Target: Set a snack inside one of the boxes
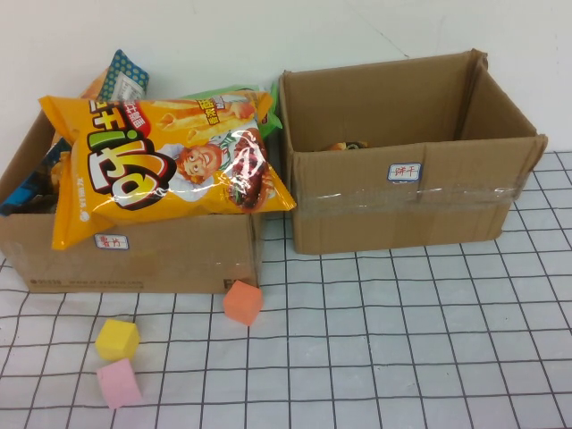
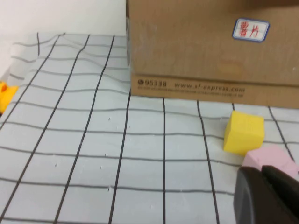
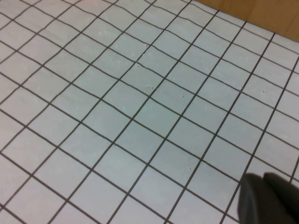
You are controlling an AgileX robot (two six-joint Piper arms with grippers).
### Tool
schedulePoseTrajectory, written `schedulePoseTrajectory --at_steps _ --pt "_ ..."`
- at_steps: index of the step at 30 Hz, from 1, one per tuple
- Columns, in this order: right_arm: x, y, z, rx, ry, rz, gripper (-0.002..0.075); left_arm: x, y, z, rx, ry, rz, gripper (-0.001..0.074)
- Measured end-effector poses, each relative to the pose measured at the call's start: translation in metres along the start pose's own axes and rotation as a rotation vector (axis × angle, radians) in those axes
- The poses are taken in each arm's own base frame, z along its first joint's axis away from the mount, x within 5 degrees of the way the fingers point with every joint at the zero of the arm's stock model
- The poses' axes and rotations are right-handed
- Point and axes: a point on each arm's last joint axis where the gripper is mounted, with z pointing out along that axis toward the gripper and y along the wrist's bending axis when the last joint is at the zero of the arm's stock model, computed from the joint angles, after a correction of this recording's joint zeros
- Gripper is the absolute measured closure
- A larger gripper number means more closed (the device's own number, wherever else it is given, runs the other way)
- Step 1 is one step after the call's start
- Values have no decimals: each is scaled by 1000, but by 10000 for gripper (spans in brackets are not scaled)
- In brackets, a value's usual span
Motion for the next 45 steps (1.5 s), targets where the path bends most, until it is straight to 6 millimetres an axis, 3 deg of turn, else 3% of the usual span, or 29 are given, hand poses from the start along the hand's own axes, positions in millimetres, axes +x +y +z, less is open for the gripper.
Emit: schedulePoseTrajectory --at_steps 36,45 --pt "1 -4 2 43 -14 -40 724 2 -1 -1 14 38 16 736" --pt "32 -15 16 280 -266 135 724 2 -1 -1 14 38 16 736"
